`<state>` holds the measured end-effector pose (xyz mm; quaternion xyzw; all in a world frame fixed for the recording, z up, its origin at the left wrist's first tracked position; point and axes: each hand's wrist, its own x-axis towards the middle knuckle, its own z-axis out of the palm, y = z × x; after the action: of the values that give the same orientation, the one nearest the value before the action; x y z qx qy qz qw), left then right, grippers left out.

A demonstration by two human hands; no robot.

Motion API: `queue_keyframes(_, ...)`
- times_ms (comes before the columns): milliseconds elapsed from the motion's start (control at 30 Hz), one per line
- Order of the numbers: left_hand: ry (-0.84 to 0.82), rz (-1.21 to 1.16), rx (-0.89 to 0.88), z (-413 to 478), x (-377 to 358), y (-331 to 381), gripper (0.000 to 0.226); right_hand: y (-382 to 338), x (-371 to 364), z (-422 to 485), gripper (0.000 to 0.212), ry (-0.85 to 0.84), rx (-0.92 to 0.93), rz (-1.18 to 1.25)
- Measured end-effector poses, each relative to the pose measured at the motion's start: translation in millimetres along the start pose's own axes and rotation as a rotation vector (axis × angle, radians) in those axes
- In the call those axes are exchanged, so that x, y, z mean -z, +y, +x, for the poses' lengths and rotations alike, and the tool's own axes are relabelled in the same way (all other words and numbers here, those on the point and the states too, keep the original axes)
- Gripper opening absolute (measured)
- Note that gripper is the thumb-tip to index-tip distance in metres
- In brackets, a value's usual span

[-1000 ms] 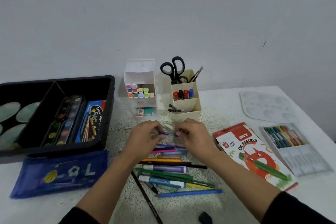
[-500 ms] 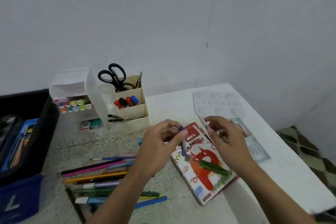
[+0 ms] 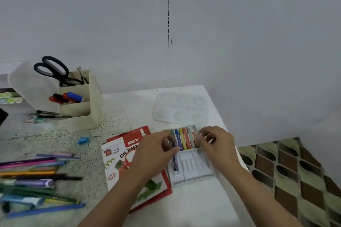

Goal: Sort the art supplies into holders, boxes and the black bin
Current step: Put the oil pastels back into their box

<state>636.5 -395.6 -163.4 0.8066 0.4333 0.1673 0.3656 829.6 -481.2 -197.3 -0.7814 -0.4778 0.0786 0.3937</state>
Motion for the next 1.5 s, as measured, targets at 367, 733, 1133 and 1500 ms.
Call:
queue_keyframes(367,-0.066,0.273,-0.018,-3.7,-1.8,3.4,0.033,14.4,-12.8,1.5,0.006,-0.003,0.210,-0.037)
queue_keyframes(733,-0.111,0.417,-0.126,-23.0,-9.8,5.6,0.046,17.3,-20.1,-2.2,0.012,-0.012,0.178,-0.021)
queue_keyframes(1133,-0.122,0.489,-0.236,-27.8,-12.1,-8.2,0.042,5.0,-16.6,-10.6,0.014,-0.042,0.102,-0.013)
queue_keyframes(1500,0.182,0.102,-0.093,-76.8,53.6,-55.1,0.042,-78.5,-36.5,-33.7,0.010,-0.249,0.331,0.123)
